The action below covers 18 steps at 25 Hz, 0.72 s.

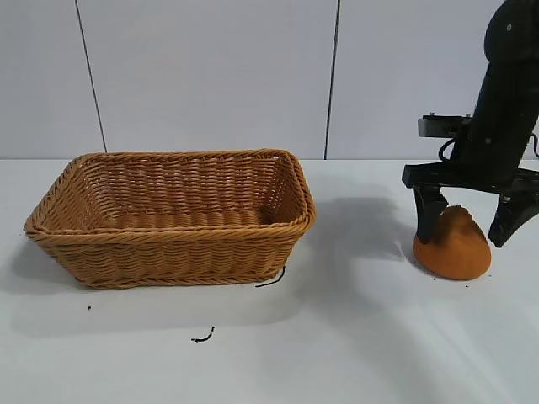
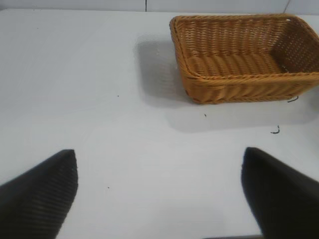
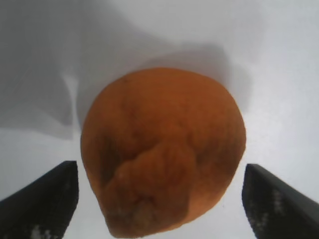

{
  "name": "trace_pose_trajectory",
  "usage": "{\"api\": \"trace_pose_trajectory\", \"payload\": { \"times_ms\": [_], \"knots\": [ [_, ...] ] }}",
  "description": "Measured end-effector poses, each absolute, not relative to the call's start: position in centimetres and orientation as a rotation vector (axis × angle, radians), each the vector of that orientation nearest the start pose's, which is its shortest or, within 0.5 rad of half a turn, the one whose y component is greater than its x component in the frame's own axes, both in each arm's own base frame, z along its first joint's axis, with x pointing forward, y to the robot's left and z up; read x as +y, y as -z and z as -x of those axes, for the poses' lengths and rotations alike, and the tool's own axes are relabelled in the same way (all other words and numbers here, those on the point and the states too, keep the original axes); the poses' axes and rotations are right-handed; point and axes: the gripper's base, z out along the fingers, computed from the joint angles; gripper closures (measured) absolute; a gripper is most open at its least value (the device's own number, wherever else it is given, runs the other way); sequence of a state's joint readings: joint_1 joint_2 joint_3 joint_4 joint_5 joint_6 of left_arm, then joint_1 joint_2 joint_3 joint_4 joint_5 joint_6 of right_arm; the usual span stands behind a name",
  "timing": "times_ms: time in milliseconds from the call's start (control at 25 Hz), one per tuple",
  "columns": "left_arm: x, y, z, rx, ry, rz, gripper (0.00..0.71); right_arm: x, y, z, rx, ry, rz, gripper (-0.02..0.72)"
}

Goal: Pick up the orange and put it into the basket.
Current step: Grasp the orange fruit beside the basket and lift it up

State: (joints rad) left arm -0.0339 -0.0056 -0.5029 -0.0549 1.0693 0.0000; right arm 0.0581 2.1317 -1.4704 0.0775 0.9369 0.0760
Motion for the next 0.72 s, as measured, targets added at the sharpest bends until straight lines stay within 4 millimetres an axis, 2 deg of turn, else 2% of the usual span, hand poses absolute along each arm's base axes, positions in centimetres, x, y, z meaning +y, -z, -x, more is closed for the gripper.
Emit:
{"api": "trace_pose_trajectory", "payload": {
  "times_ms": [120, 240, 280, 440, 720],
  "knots": [
    [-0.4, -27.7, 0.7, 2.044, 0.087, -0.038, 0.071, 3.0, -13.4, -41.1, 3.08, -0.105, -0.095, 0.358],
    [-0.4, -27.7, 0.7, 2.044, 0.087, -0.038, 0.071, 3.0, -13.9, -41.1, 3.076, -0.105, -0.093, 0.615],
    [-0.4, -27.7, 0.7, 2.044, 0.087, -0.038, 0.071, 3.0, -14.4, -41.2, 3.067, -0.106, -0.092, 0.655],
    [-0.4, -27.7, 0.7, 2.044, 0.087, -0.038, 0.071, 3.0, -18.2, -42.0, 2.996, -0.111, -0.062, 0.662],
    [-0.4, -27.7, 0.7, 2.044, 0.087, -0.038, 0.071, 3.3, -29.0, -42.9, 2.776, -0.132, -0.022, 0.662]
  ]
}}
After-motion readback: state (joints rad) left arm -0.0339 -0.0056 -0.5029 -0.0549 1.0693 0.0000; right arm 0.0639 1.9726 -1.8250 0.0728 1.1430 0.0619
